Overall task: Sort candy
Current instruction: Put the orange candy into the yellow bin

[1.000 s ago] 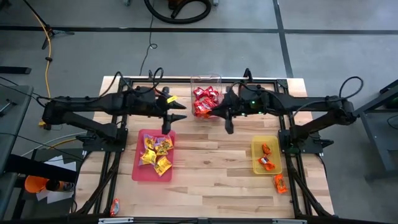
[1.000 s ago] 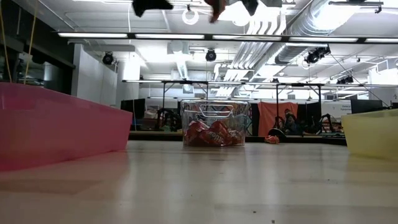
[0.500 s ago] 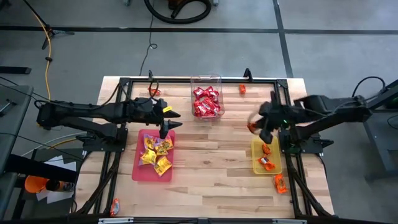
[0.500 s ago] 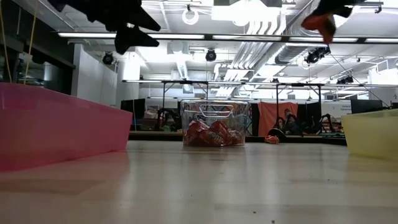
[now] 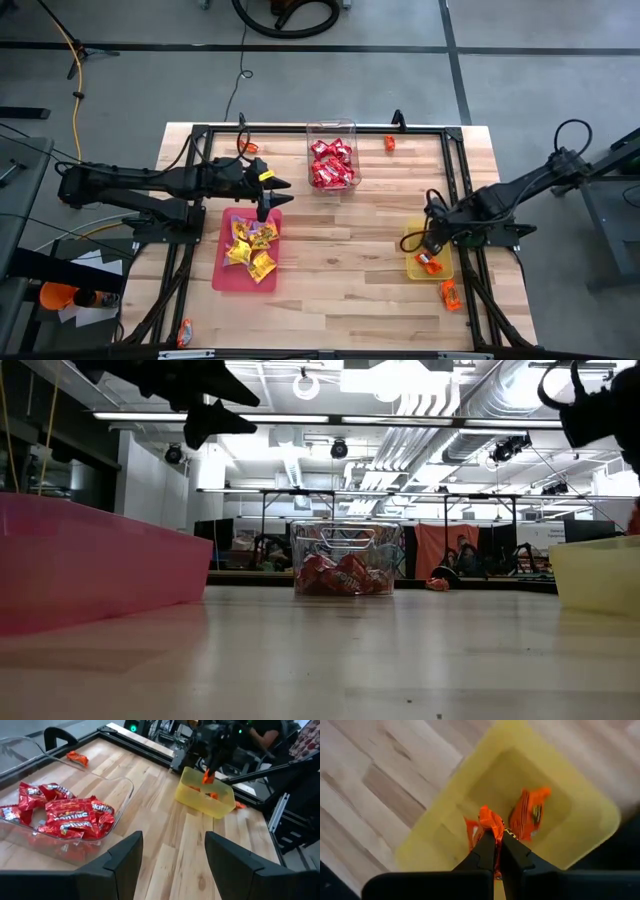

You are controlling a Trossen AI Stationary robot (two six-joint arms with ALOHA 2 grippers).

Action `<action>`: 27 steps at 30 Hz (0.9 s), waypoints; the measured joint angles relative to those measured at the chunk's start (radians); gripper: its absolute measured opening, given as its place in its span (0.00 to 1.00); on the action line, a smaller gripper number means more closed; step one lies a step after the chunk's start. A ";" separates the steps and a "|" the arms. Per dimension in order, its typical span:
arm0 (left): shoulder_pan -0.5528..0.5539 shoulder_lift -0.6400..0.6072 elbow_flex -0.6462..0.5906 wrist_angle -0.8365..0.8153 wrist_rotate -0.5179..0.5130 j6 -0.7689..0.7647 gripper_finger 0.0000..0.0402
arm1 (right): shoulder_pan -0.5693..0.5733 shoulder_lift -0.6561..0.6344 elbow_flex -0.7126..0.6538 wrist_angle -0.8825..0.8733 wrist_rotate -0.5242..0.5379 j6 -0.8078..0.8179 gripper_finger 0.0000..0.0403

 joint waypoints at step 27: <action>0.001 -0.001 0.000 0.005 -0.003 0.013 0.50 | 0.084 0.020 0.206 0.193 -0.308 0.193 0.56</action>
